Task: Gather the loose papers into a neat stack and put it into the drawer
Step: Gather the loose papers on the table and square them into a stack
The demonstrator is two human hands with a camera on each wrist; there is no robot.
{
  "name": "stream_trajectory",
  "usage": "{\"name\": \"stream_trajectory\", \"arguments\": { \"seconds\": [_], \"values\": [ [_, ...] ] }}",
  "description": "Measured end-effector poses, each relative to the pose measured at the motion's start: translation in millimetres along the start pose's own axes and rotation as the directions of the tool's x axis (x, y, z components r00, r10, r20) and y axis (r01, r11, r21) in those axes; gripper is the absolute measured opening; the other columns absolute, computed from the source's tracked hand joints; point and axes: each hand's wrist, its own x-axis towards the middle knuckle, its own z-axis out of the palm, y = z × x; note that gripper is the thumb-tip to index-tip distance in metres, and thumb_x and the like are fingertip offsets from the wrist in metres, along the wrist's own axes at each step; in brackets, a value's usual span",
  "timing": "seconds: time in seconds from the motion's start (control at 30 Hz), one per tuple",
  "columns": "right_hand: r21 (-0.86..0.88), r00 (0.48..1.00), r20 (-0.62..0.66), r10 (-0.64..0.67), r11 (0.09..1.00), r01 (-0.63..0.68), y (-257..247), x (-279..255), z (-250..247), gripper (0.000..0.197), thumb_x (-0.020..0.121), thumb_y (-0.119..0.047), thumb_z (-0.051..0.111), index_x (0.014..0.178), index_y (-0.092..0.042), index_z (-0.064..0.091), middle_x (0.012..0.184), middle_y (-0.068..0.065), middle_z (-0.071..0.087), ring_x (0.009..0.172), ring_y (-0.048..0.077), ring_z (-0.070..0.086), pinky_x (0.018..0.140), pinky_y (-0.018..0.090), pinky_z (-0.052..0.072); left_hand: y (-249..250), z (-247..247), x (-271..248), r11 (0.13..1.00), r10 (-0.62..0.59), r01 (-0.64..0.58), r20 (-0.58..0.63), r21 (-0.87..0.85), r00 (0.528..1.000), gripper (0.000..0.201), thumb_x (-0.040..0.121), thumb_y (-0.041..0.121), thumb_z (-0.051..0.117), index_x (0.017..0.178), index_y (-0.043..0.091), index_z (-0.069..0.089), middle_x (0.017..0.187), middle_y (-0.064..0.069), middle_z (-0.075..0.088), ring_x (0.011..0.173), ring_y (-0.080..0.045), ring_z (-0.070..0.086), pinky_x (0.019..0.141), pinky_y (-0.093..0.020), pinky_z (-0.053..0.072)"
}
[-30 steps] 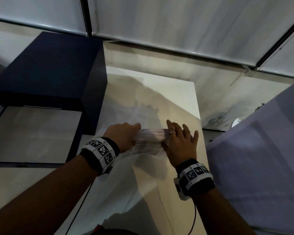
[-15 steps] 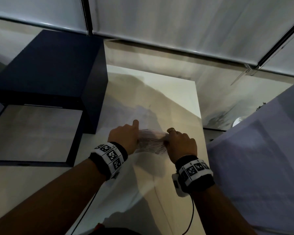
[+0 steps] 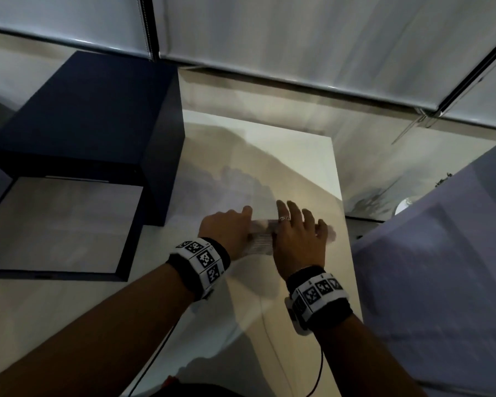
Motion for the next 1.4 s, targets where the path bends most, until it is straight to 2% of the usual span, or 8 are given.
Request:
{"name": "stream_trajectory", "arguments": {
  "seconds": [0.2, 0.6, 0.73, 0.87, 1.0, 1.1, 1.27, 1.4],
  "values": [
    [0.004, 0.996, -0.074, -0.043, 0.999, 0.044, 3.8, -9.9, 14.6, 0.088, 0.087, -0.046, 0.056, 0.154, -0.027, 0.003, 0.163, 0.008, -0.004, 0.148, 0.037, -0.011, 0.111, 0.065, -0.014, -1.7, 1.8, 1.5, 0.998, 0.065, -0.065, 0.024, 0.000, 0.998, 0.028, 0.091, 0.041, 0.053, 0.110, 0.020, 0.049, 0.084, -0.003, 0.056, 0.065, -0.024, 0.048, 0.059, -0.031, 0.040],
    [0.283, 0.955, -0.051, 0.293, 0.921, -0.268, 35.7, -2.0, 15.5, 0.106, 0.082, -0.041, 0.063, 0.152, -0.023, -0.015, 0.159, 0.007, -0.026, 0.146, 0.034, -0.022, 0.120, 0.053, -0.001, -7.6, -0.7, 6.7, 0.991, 0.086, -0.083, 0.023, -0.105, 0.996, 0.009, 0.092, 0.025, 0.049, 0.093, 0.021, 0.057, 0.079, -0.002, 0.052, 0.071, -0.028, 0.060, 0.061, -0.031, 0.045],
    [0.750, 0.838, 0.075, 0.541, 0.523, -0.405, 48.3, -0.3, 26.3, 0.118, 0.072, -0.034, 0.082, 0.153, -0.006, 0.001, 0.160, 0.017, 0.004, 0.148, 0.033, 0.008, 0.122, 0.046, 0.010, -41.5, -2.5, 4.3, 0.905, 0.008, -0.016, -0.020, -0.425, 1.000, 0.009, 0.089, 0.030, 0.058, 0.085, 0.023, 0.063, 0.081, 0.000, 0.065, 0.078, -0.025, 0.065, 0.065, -0.029, 0.047],
    [0.926, 0.850, 0.369, 0.375, -0.070, -0.371, 52.2, 3.3, 22.2, 0.129, 0.057, -0.039, 0.092, 0.153, -0.011, 0.009, 0.146, 0.003, 0.044, 0.131, 0.020, 0.047, 0.114, 0.047, 0.034, -64.7, -0.6, -2.4, 0.553, -0.044, 0.034, 0.012, -0.833, 0.999, 0.020, 0.085, 0.032, 0.072, 0.098, 0.017, 0.070, 0.090, -0.007, 0.074, 0.083, -0.026, 0.071, 0.073, -0.039, 0.057],
    [0.945, 0.956, 0.229, 0.181, -0.278, -0.174, 48.3, 5.2, -19.6, 0.033, 0.081, -0.009, 0.069, 0.114, -0.016, 0.065, 0.109, 0.007, 0.074, 0.100, 0.024, 0.071, 0.084, 0.042, 0.058, -65.6, 1.0, -4.5, 0.321, -0.027, 0.017, 0.009, -0.947, 1.000, 0.024, 0.085, 0.025, 0.070, 0.108, 0.017, 0.069, 0.103, -0.002, 0.075, 0.095, -0.015, 0.072, 0.083, -0.033, 0.057],
    [0.962, 0.958, 0.081, 0.276, -0.272, -0.003, 43.6, 7.4, -44.1, 0.021, 0.082, 0.005, 0.066, 0.096, -0.010, 0.071, 0.090, 0.002, 0.077, 0.084, 0.017, 0.073, 0.071, 0.027, 0.059, -53.8, 4.0, -5.7, 0.336, -0.125, -0.076, -0.125, -0.939, 0.984, 0.024, 0.089, 0.023, 0.067, 0.113, 0.018, 0.067, 0.105, 0.008, 0.073, 0.098, -0.004, 0.070, 0.085, -0.024, 0.054],
    [0.998, 0.931, -0.045, 0.361, -0.020, 0.056, 29.6, 2.3, -41.4, 0.021, 0.074, -0.003, 0.080, 0.093, -0.006, 0.072, 0.084, -0.001, 0.077, 0.078, 0.013, 0.072, 0.069, 0.029, 0.059, -42.4, 19.3, -10.9, 0.309, -0.194, -0.125, -0.192, -0.943, 0.962, 0.031, 0.092, 0.024, 0.064, 0.122, 0.018, 0.055, 0.110, 0.013, 0.067, 0.099, 0.007, 0.064, 0.081, -0.017, 0.055],
    [0.999, 0.942, 0.008, 0.335, 0.032, -0.020, 24.3, -1.5, -28.0, 0.035, 0.069, -0.003, 0.084, 0.098, -0.017, 0.071, 0.085, -0.008, 0.076, 0.079, 0.005, 0.070, 0.069, 0.022, 0.058, -50.0, 32.4, -10.0, 0.222, -0.210, -0.079, -0.126, -0.972, 0.970, 0.060, 0.084, 0.039, 0.072, 0.130, 0.021, 0.039, 0.123, -0.002, 0.062, 0.113, -0.018, 0.063, 0.089, -0.039, 0.056]
  ]
}}
